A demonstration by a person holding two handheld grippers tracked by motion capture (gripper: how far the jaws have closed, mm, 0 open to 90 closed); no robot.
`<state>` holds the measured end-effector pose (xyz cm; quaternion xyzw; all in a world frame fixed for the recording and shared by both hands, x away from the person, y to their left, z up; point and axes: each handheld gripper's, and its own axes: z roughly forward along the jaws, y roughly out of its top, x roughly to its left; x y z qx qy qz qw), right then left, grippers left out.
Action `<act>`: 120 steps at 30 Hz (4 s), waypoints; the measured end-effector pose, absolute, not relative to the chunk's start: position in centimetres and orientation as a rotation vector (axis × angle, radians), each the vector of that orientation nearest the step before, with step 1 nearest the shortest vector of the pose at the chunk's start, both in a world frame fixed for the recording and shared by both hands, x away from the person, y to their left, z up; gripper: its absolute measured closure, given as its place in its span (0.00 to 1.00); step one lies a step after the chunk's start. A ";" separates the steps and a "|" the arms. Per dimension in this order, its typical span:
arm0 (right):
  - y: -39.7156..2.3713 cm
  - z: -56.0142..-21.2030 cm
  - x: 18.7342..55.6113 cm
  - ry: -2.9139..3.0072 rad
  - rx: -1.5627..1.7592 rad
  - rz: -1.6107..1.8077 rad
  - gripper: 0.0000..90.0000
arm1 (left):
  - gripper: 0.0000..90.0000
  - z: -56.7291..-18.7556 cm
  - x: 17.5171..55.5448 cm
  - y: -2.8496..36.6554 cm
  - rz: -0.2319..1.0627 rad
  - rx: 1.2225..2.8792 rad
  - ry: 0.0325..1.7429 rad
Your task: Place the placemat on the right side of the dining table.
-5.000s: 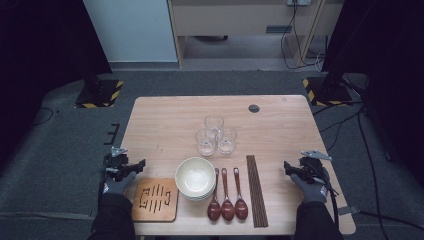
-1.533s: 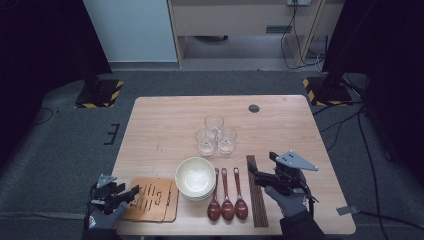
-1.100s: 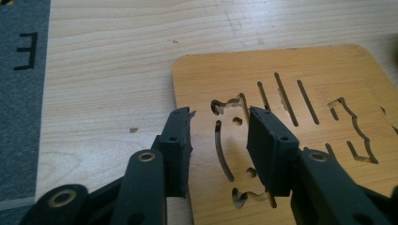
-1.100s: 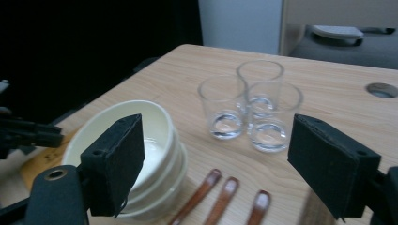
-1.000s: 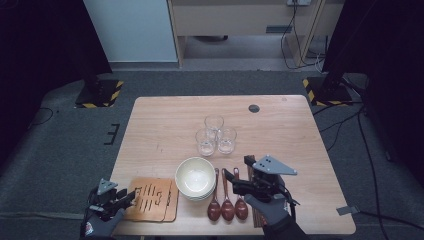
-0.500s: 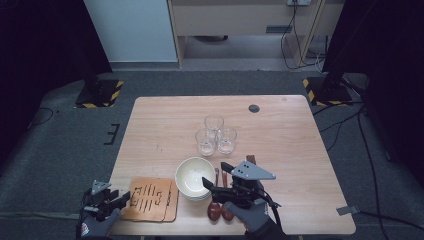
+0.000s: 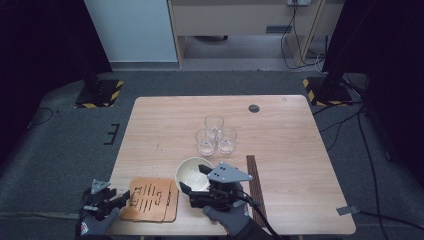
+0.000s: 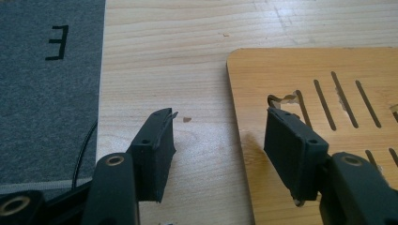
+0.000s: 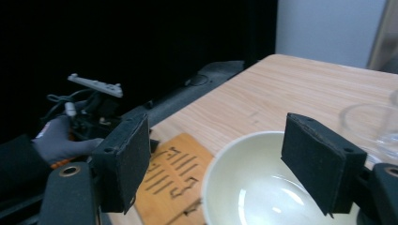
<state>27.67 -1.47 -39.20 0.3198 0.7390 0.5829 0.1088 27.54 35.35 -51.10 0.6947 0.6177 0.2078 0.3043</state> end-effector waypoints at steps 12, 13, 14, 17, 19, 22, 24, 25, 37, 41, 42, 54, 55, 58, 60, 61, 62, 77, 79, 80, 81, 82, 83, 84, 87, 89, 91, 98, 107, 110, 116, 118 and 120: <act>3.1 -39.8 26.9 2.263 0.893 1.743 0.26 | 0.45 -51.2 27.6 35.5 0.556 1.847 1.640; 3.4 -39.8 26.8 2.269 0.889 1.743 0.26 | 0.45 -51.2 27.6 35.5 0.555 1.848 1.641; 3.7 -39.9 26.8 2.277 0.885 1.742 0.26 | 0.45 -51.2 27.6 35.5 0.554 1.854 1.641; 4.5 -40.2 26.6 2.299 0.873 1.736 0.25 | 0.44 -51.3 27.6 35.5 0.556 1.851 1.643; 5.1 -40.5 26.6 2.313 0.872 1.729 0.25 | 0.44 -51.3 27.6 35.6 0.556 1.851 1.646; 5.8 -41.0 26.5 2.336 0.866 1.721 0.25 | 0.43 -51.3 27.6 35.6 0.553 1.848 1.646; 6.3 -41.2 26.3 2.353 0.856 1.722 0.25 | 0.43 -51.3 27.6 35.6 0.554 1.852 1.645; 6.4 -41.3 26.3 2.357 0.854 1.720 0.25 | 0.43 -51.3 27.6 35.6 0.556 1.854 1.645; 8.0 -43.3 26.2 2.422 0.879 1.683 0.24 | 0.41 -51.3 27.6 35.5 0.560 1.858 1.644; 8.2 -44.0 26.2 2.432 0.891 1.672 0.24 | 0.41 -51.3 27.6 35.5 0.561 1.859 1.645; 8.3 -44.2 26.2 2.437 0.890 1.665 0.25 | 0.40 -51.3 27.6 35.5 0.561 1.859 1.645; 9.2 -46.6 25.7 2.492 0.918 1.610 0.25 | 0.39 -51.4 27.6 35.5 0.564 1.859 1.645; 9.3 -46.7 25.7 2.497 0.920 1.603 0.25 | 0.39 -51.4 27.6 35.5 0.565 1.859 1.645; 9.5 -47.2 25.7 2.504 0.927 1.594 0.26 | 0.39 -51.4 27.6 35.5 0.564 1.860 1.645; 9.7 -47.6 25.7 2.513 0.936 1.582 0.26 | 0.39 -51.4 27.6 35.5 0.565 1.862 1.644; 9.8 -47.8 25.6 2.517 0.944 1.578 0.26 | 0.39 -51.4 27.6 35.5 0.565 1.863 1.644; 9.8 -48.0 25.6 2.521 0.951 1.572 0.26 | 0.38 -51.4 27.6 35.5 0.566 1.868 1.643; 10.3 -50.7 25.8 2.534 1.043 1.486 0.26 | 0.37 -51.6 27.6 35.5 0.559 1.886 1.652; 10.3 -50.8 25.8 2.529 1.049 1.478 0.26 | 0.37 -51.7 27.6 35.5 0.558 1.885 1.654; 10.3 -50.8 25.8 2.526 1.050 1.473 0.26 | 0.36 -51.7 27.6 35.5 0.555 1.883 1.654; 10.2 -50.8 25.8 2.524 1.054 1.475 0.26 | 0.36 -51.7 27.6 35.5 0.555 1.884 1.655; 10.2 -50.8 25.8 2.520 1.062 1.478 0.26 | 0.36 -51.7 27.6 35.5 0.556 1.885 1.655; 10.2 -50.8 25.8 2.517 1.068 1.478 0.26 | 0.36 -51.7 27.6 35.5 0.557 1.886 1.653; 10.1 -50.8 25.9 2.514 1.072 1.478 0.25 | 0.36 -51.7 27.6 35.5 0.558 1.887 1.652; 10.2 -50.9 26.0 2.511 1.096 1.464 0.25 | 0.36 -51.8 27.6 35.5 0.555 1.885 1.652; 10.2 -51.1 26.1 2.512 1.115 1.456 0.25 | 0.36 -51.8 27.6 35.5 0.555 1.885 1.650; 10.2 -51.4 26.3 2.511 1.133 1.446 0.26 | 0.36 -51.8 27.6 35.5 0.556 1.885 1.650; 10.2 -51.9 26.9 2.504 1.193 1.432 0.27 | 0.36 -51.8 27.6 35.6 0.554 1.880 1.649; 11.0 -52.4 27.5 2.513 1.205 1.428 0.28 | 0.37 -51.9 27.6 35.7 0.539 1.872 1.645; 11.2 -52.4 27.7 2.509 1.220 1.424 0.29 | 0.37 -51.9 27.6 35.7 0.537 1.871 1.645; 11.4 -52.6 28.0 2.504 1.220 1.400 0.34 | 0.37 -52.0 27.6 35.8 0.535 1.869 1.644; 11.4 -52.6 28.0 2.498 1.218 1.397 0.36 | 0.37 -52.0 27.6 35.8 0.531 1.866 1.645; 11.2 -52.5 28.1 2.499 1.244 1.409 0.40 | 0.37 -52.0 27.6 35.8 0.529 1.864 1.645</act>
